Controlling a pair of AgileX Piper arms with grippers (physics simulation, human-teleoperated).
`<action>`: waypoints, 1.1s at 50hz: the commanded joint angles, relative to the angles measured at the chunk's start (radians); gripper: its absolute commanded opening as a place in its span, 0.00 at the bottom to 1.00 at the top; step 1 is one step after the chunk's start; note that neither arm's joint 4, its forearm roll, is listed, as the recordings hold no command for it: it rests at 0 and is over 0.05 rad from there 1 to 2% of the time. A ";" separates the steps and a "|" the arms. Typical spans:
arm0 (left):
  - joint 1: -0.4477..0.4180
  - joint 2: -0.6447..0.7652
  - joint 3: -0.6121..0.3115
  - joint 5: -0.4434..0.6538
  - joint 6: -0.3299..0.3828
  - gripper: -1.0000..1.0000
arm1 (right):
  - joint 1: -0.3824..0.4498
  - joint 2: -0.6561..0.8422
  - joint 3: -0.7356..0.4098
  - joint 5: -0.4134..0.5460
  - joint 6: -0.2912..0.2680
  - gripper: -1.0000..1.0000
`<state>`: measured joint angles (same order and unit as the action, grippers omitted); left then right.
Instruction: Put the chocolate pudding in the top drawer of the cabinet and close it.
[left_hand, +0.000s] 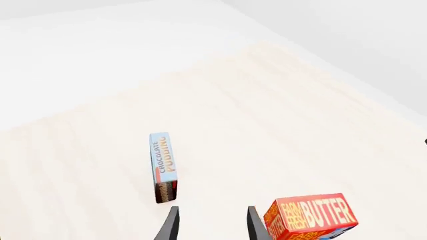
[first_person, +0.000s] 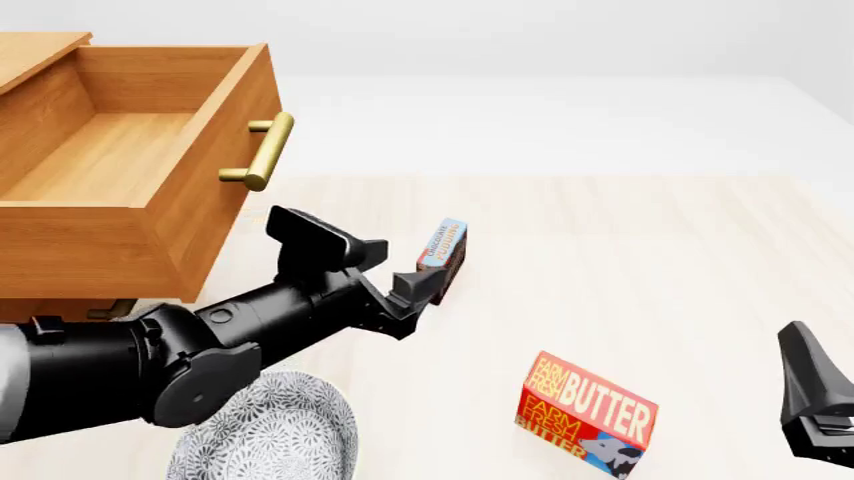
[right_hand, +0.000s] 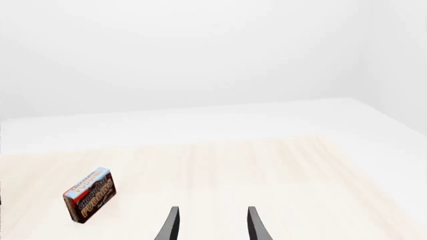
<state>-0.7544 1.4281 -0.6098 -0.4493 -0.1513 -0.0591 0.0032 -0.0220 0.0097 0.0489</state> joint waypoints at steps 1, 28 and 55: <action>0.018 0.064 -0.018 -0.025 -0.016 1.00 | 0.005 0.001 -0.001 0.006 0.006 1.00; 0.093 0.169 -0.051 -0.049 -0.025 1.00 | 0.003 0.010 -0.001 0.005 0.012 1.00; 0.107 0.296 -0.123 -0.055 -0.046 1.00 | 0.008 0.031 -0.001 -0.008 0.018 1.00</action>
<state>-0.6561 1.6938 -0.7146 -0.5034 -0.1924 -0.0525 0.0267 -0.0225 0.0062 0.0643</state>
